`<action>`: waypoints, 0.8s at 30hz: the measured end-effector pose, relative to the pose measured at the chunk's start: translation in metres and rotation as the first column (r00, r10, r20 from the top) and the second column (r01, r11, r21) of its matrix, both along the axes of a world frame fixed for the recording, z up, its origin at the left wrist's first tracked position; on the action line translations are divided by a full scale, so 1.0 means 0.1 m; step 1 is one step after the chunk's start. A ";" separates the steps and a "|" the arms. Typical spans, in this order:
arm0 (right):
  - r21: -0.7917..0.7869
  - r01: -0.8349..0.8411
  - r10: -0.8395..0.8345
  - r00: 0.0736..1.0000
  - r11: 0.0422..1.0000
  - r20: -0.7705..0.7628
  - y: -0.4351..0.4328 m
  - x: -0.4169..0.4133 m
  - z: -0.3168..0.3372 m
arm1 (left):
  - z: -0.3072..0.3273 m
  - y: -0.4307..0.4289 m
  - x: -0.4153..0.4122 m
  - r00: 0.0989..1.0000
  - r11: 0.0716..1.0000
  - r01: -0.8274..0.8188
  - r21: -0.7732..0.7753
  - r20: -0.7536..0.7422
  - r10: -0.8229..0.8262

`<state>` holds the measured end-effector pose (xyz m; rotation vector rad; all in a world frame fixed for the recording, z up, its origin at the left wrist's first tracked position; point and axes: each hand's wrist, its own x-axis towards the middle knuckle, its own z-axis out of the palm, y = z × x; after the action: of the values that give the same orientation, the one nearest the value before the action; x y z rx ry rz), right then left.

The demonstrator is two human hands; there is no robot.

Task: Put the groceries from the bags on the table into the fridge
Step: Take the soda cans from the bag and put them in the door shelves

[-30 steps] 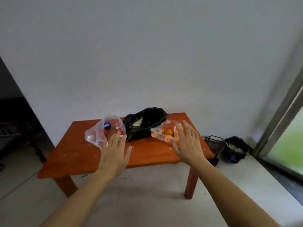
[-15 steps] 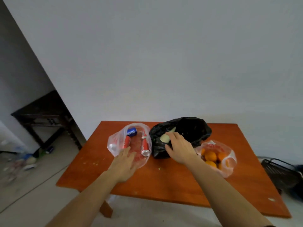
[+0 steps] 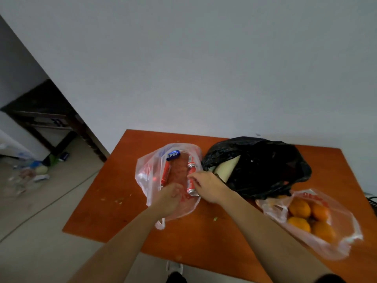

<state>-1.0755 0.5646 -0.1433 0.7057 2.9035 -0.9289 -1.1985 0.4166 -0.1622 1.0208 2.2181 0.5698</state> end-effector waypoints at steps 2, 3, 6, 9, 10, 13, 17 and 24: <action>-0.021 0.028 -0.028 0.999 0.999 0.027 0.07 -0.21 -0.11 | -0.21 0.13 -0.27 0.998 0.999 -0.039 0.015 0.048 0.038; -0.037 0.054 -0.052 0.998 0.998 0.043 0.11 -0.30 -0.18 | -0.30 0.19 -0.41 0.998 0.999 -0.045 0.006 0.052 0.045; -0.059 0.139 -0.129 0.981 0.989 0.146 0.20 -0.58 -0.43 | -0.51 0.33 -0.82 0.995 0.999 0.006 -0.053 -0.100 -0.011; 0.003 0.205 -0.195 0.924 0.979 0.329 0.17 -0.80 -0.69 | -0.73 0.38 -1.21 0.985 0.989 -0.004 -0.145 -0.173 -0.021; 0.034 0.240 -0.234 0.892 0.970 0.387 0.15 -0.85 -0.77 | -0.80 0.39 -1.32 0.983 0.981 -0.004 -0.194 -0.182 -0.032; 0.092 0.350 -0.347 0.797 0.932 0.494 0.11 -0.95 -0.93 | -1.01 0.45 -1.57 0.971 0.942 0.034 -0.333 -0.213 -0.110; 0.138 0.395 -0.399 0.716 0.908 0.573 0.12 -1.03 -1.03 | -1.48 0.56 -1.74 0.972 0.940 0.033 -0.340 -0.209 -0.109; 0.153 0.315 -0.327 0.632 0.937 0.702 0.12 -1.06 -1.18 | -1.56 0.65 -1.71 0.962 0.893 0.089 -0.442 -0.193 -0.191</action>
<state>-1.1815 0.5765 -0.2614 1.2776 2.1045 -0.4578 -1.3693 0.4812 -0.3181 1.0361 2.2987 -0.1169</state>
